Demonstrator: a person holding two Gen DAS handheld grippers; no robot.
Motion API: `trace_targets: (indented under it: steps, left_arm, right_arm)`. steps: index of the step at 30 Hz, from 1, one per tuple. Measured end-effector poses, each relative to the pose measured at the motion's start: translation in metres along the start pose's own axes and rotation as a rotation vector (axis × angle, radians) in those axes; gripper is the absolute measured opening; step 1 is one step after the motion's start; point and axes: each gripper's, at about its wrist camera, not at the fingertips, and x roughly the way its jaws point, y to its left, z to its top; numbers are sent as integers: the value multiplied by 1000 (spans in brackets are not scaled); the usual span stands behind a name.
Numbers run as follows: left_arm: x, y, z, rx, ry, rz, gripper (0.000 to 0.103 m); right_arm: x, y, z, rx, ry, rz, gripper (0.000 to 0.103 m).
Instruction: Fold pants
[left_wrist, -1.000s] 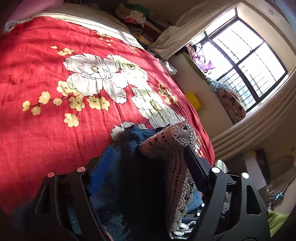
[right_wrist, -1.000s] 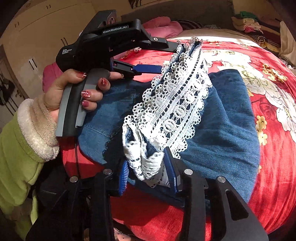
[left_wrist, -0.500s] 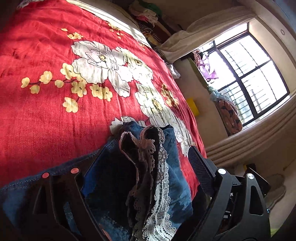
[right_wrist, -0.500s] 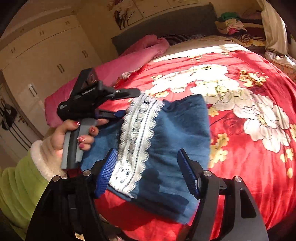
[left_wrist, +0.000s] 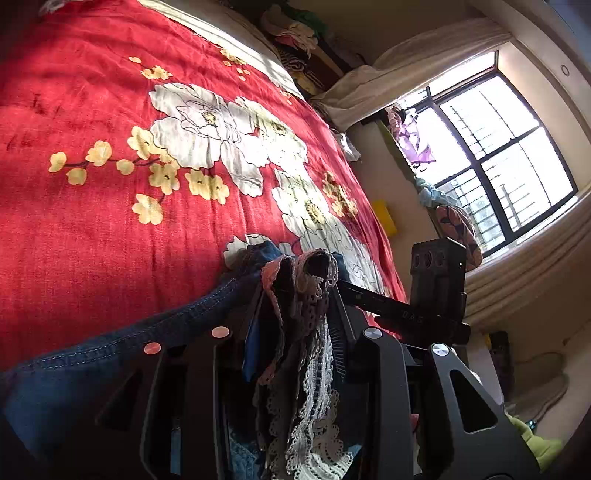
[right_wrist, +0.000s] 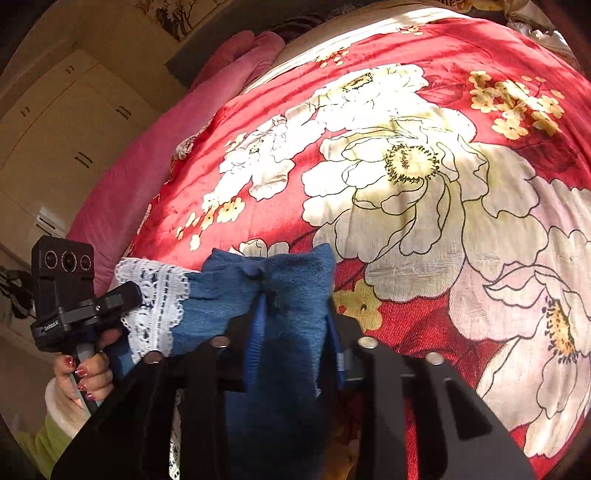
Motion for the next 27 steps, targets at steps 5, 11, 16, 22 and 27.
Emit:
trace_targets:
  steps: [5,11,16,22,27]
  left_arm:
    - [13,13,-1,3,24,123,24]
    - [11,5,-6,57,0,180,24]
    - [-15,-15,-19,82,-40,191,48]
    - [-43,-33,-59,25,-68,175,56]
    - [-53,-39,-100,-26,-38,143,56]
  right_arm:
    - [5,-6,-3,-17,-20,-69,13]
    - [-7,0,-5,-33,-33,-79,26]
    - [-54,16,-26,-94,-116,-103,56]
    - [-80,32,-72,-142,-127,-96,64]
    - [-87,36,-104,-151,-126,-89,68]
